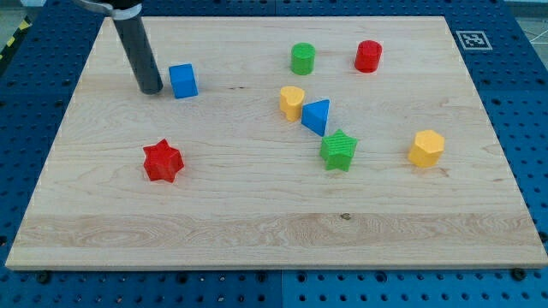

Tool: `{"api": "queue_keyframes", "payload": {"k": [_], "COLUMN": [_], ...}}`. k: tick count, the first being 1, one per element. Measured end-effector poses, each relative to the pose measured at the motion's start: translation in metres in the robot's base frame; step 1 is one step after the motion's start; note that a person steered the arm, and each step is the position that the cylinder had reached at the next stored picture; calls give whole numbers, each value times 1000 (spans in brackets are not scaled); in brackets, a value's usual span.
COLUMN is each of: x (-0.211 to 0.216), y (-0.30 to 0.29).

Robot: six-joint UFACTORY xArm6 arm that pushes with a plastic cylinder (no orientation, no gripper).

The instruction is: Nudge the blue cube to the yellow heart

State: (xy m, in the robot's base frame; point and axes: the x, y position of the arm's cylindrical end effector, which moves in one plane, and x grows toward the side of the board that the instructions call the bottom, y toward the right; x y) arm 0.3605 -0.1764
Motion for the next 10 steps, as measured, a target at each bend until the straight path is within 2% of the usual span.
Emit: {"api": "queue_keyframes", "payload": {"k": [2, 3, 4, 5, 6, 7, 10], "x": [0, 0, -3, -27, -61, -67, -39], "y": [101, 122, 83, 68, 81, 115, 152]}}
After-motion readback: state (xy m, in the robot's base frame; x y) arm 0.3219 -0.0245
